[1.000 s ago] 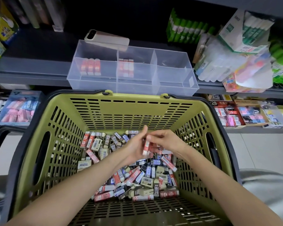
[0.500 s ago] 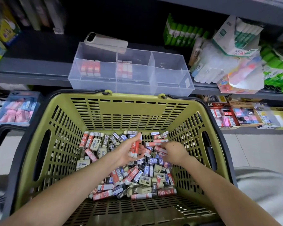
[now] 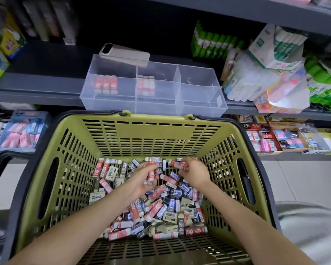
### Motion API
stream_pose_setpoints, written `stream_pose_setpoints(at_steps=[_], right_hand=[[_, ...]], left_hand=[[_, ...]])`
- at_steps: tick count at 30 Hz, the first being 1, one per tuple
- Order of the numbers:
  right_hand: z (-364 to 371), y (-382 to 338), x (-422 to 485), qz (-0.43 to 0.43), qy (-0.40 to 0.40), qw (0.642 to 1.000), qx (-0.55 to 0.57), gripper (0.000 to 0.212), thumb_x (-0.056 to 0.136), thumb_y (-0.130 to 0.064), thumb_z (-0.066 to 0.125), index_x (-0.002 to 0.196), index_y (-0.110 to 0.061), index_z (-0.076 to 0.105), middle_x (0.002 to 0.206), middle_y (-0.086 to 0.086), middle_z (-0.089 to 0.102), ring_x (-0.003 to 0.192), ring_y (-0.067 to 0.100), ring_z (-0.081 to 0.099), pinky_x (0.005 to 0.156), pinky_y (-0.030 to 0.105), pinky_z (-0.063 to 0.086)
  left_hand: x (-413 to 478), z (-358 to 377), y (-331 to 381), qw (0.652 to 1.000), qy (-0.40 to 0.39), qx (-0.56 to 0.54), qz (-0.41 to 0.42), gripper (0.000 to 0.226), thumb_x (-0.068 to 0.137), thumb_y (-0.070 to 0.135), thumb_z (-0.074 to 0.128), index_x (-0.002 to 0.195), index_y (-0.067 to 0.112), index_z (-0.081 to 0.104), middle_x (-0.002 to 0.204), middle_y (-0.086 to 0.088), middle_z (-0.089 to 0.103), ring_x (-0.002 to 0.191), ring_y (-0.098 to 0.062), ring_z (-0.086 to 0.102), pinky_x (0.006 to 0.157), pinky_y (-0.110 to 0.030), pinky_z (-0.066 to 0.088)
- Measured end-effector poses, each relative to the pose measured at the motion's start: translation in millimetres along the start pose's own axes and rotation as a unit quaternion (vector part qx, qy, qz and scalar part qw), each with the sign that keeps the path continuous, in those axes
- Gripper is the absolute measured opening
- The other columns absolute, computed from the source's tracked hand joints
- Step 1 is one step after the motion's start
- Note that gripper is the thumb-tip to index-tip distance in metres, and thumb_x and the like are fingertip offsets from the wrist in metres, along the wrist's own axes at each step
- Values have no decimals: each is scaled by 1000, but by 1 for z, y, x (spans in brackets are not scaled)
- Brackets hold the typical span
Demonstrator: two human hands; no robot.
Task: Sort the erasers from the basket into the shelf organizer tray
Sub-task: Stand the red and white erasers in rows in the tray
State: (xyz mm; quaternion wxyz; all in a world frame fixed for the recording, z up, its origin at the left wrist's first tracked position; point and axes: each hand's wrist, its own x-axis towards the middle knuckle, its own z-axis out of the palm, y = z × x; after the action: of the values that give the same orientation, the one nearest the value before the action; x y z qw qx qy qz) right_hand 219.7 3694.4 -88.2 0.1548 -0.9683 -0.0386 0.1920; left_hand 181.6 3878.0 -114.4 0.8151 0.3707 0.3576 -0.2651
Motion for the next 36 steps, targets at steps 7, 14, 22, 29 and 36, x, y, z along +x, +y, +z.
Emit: stream_pose_setpoints(at_steps=[7,14,22,29,36], right_hand=[[8,-7,14,1,-6,996,-92,16,90,-25,59,94,-11,65,95,7,62,79,23,61,68,30,49],[16,-43,-11,21,-160,890,426,18,74,-16,78,85,-9,65,74,0,68,57,1,63,51,11,46],[27,-6,7,-86,-142,985,52,53,79,-38,71,126,-19,57,123,-5,61,108,11,48,84,26,43],[47,-16,12,-200,-97,970,-97,38,86,-38,62,121,-22,58,113,4,59,110,24,50,82,30,42],[40,-20,22,-227,-185,947,-134,30,91,-33,57,116,-17,62,108,9,57,103,26,52,76,29,35]], left_hand=[[2,-8,13,999,9,48,13,68,62,17,80,124,16,53,95,-10,61,50,-13,57,44,-22,48],[-3,-2,15,999,-8,46,10,71,63,28,81,125,13,48,103,-12,66,88,-22,64,66,-31,52],[-3,-13,19,999,53,-5,7,19,79,4,68,94,12,60,90,-10,63,76,-20,56,65,-30,47],[-12,-24,30,999,4,-45,-22,26,68,22,74,88,9,61,69,-1,59,54,-10,51,44,-19,44],[-19,-30,39,1000,-1,16,-19,39,66,12,78,100,7,61,66,-4,62,49,-13,55,46,-22,48]])
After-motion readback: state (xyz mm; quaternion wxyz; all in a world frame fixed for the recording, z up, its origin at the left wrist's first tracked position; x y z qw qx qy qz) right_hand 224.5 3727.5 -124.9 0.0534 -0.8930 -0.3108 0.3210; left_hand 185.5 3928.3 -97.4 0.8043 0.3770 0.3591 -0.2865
